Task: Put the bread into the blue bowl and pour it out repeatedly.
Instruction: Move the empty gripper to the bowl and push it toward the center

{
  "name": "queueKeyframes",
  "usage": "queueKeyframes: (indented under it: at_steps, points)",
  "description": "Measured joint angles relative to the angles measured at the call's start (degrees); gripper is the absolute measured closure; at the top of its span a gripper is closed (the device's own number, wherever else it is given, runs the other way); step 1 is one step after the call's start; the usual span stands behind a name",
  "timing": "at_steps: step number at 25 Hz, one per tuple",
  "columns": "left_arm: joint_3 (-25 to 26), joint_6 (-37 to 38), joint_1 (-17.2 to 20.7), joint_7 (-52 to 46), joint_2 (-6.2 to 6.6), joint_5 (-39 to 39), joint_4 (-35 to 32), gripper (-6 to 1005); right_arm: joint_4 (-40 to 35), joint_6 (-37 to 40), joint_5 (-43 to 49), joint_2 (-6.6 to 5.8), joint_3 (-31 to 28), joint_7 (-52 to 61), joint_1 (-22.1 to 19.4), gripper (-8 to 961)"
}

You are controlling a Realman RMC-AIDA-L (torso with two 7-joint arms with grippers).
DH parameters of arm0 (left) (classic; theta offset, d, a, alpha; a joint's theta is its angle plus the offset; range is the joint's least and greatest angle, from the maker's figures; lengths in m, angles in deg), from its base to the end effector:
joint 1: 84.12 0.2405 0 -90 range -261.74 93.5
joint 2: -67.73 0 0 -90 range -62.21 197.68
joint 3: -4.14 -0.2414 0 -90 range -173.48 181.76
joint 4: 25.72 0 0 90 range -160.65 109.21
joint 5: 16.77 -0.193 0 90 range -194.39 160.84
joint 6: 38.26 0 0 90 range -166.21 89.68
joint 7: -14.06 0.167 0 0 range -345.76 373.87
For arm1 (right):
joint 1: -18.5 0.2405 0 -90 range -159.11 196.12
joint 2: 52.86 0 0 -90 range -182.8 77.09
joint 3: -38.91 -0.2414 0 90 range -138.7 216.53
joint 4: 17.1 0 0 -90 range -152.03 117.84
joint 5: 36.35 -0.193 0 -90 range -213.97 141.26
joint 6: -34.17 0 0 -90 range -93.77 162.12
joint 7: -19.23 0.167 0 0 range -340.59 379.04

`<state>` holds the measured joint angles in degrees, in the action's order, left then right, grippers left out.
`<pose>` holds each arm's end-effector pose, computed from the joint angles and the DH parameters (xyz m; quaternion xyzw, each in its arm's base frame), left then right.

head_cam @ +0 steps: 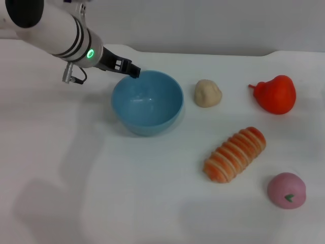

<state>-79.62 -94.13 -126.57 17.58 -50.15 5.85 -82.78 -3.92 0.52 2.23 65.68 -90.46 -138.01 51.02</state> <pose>-0.1984 0.4200 -0.0256 -0.8025 -0.4631 0.0664 0.3703 0.3450 0.3974 0.0208 -0.7110 0.3338 0.1397 0.6029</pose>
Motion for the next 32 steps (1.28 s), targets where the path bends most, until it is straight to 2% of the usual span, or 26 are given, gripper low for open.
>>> queueKeyframes:
  at_steps: [11,23,32]
  points:
    - [-0.34,7.88,0.38,5.27,-0.08,0.44,6.64,171,0.0,0.0,0.0,0.07,0.0,0.0,-0.18,413]
    - [-0.66,8.18,-0.04,8.61,-0.23,0.68,10.2,210,0.01,0.0,0.0,0.11,0.0,0.0,-0.26,412]
    - [-5.3,10.41,-0.34,9.31,-0.64,0.79,12.77,243,0.01,-0.01,0.0,0.11,0.0,0.0,-0.27,413]
